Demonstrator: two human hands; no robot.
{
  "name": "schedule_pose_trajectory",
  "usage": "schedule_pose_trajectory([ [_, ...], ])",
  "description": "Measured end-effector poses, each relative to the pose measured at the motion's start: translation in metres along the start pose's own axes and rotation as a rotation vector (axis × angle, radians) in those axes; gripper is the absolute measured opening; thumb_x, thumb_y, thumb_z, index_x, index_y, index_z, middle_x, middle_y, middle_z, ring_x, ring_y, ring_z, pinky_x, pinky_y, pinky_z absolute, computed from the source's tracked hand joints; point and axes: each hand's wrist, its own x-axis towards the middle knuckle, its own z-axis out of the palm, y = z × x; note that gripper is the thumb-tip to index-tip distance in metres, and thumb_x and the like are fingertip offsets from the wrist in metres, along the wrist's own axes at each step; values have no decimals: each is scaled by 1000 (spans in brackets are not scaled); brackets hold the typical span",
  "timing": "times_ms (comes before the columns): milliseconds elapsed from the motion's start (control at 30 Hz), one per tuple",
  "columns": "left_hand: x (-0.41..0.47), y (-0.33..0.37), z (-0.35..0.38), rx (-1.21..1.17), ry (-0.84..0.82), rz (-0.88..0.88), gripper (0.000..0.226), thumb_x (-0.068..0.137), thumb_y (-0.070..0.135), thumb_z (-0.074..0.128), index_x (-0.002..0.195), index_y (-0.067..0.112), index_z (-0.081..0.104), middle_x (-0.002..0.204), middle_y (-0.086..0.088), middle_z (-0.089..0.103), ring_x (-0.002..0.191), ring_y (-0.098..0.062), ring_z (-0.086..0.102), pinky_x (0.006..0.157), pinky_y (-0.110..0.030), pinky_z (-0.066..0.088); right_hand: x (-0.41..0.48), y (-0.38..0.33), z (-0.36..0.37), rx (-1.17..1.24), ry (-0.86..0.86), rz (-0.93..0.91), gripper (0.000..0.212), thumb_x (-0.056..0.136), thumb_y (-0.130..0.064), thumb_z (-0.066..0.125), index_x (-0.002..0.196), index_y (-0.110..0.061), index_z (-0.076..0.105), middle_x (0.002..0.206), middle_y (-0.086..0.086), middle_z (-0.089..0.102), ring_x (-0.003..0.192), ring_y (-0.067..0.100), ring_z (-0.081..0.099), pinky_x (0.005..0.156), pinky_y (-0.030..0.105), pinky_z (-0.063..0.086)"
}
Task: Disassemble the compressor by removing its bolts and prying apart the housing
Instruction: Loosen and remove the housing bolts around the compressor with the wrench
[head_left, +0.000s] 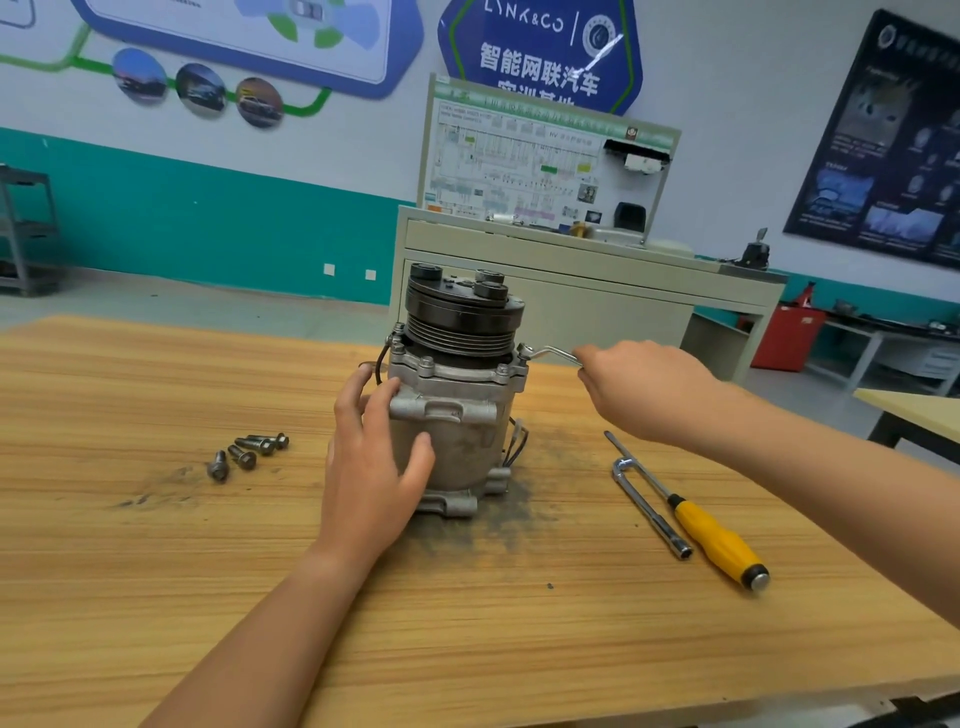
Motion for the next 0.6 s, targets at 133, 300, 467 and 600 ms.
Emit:
schedule_pose_trajectory([
  [133, 0, 1, -1, 13, -9, 5, 54, 86, 17, 62, 135, 8, 41, 149, -2, 18, 129, -13, 30, 99, -48, 41, -1, -8, -12, -169, -28, -48, 17, 92, -3, 39, 106, -8, 48, 58, 0, 34, 46, 13, 32, 39, 23, 24],
  [300, 1, 1, -1, 32, -3, 20, 53, 85, 16, 63, 133, 7, 42, 149, -4, 19, 129, -18, 34, 99, -49, 42, 6, -9, -21, -277, -63, -114, 16, 93, -7, 38, 98, -9, 53, 59, -1, 39, 47, 13, 38, 39, 24, 28],
  [467, 1, -1, -1, 23, 13, 35, 48, 88, 16, 60, 132, 6, 43, 149, -4, 20, 130, -19, 33, 102, -45, 37, 17, 5, -30, -380, -113, -226, 13, 92, -5, 34, 89, -11, 45, 59, -2, 40, 47, 11, 37, 38, 23, 25],
  [600, 1, 2, 1, -3, 24, 20, 50, 87, 28, 49, 133, 7, 43, 149, -4, 20, 130, -15, 32, 103, -50, 38, 39, 18, -17, -500, -137, -246, 12, 93, -3, 40, 95, -10, 50, 60, -2, 39, 47, 11, 35, 40, 22, 25],
])
